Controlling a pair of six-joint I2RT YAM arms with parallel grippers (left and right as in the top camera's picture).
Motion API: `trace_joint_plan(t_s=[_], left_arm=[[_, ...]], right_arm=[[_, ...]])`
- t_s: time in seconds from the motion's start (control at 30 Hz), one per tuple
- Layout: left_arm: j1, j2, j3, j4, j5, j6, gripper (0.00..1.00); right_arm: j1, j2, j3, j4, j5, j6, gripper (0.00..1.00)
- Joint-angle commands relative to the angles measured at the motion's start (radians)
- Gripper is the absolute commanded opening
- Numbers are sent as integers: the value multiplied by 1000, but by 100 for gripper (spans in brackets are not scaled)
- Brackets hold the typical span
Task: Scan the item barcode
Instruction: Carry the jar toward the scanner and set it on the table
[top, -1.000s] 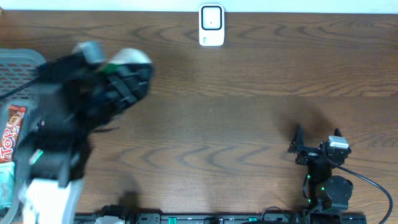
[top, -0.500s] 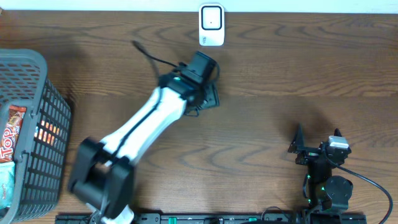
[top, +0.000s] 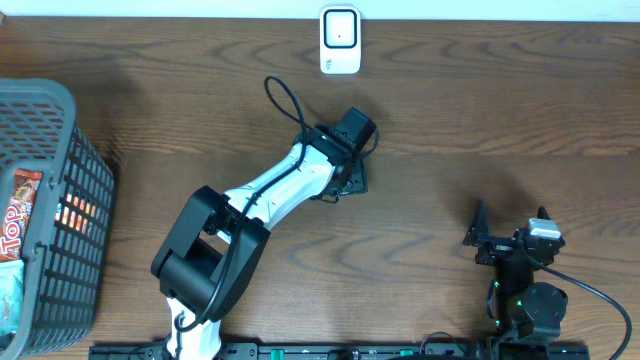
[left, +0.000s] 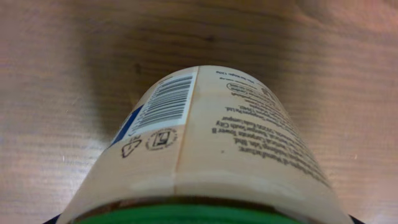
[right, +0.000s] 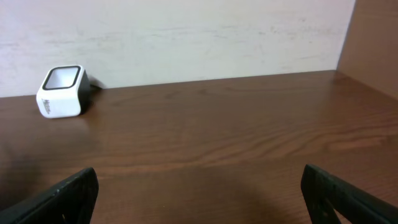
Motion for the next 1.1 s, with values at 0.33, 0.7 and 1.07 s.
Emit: trace_joint_plan(t_s=[0.33, 0.7, 1.07], left_arm=[[-31, -3, 6, -129, -40, -777, 64], [-39, -22, 28, -177, -40, -796, 93], [-39, -313, 66, -194, -141, -518, 93]], right_arm=[[7, -3, -2, -3, 6, -12, 99], [7, -3, -2, -3, 6, -12, 99], [7, -3, -2, -3, 6, -12, 99]])
